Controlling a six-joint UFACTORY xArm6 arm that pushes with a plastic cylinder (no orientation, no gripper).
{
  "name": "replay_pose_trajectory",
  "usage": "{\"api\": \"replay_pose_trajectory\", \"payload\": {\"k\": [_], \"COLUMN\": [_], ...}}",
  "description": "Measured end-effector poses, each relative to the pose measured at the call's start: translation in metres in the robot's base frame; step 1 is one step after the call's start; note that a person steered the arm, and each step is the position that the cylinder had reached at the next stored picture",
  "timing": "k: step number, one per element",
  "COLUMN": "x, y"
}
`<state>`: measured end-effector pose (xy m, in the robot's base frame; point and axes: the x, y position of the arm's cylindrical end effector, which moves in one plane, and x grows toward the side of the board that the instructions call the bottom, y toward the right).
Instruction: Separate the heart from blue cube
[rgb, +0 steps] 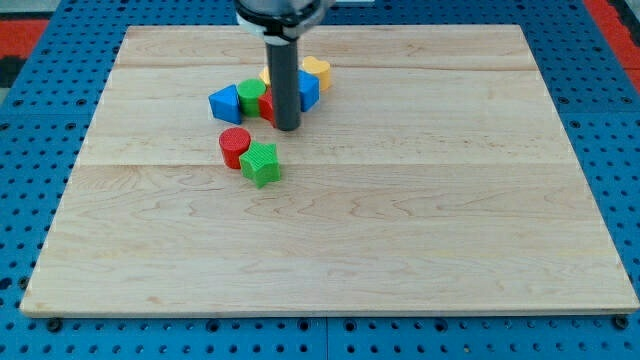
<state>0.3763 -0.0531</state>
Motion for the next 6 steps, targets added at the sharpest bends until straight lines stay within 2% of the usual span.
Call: {"api": "replay_pose_trajectory", "payload": {"k": [1, 3, 4, 5, 6], "x": [-0.012, -0.077, -0.076, -0.071, -0.083], "y": [-0.004, -0.021, -0.008, 0.041, 0.064]}}
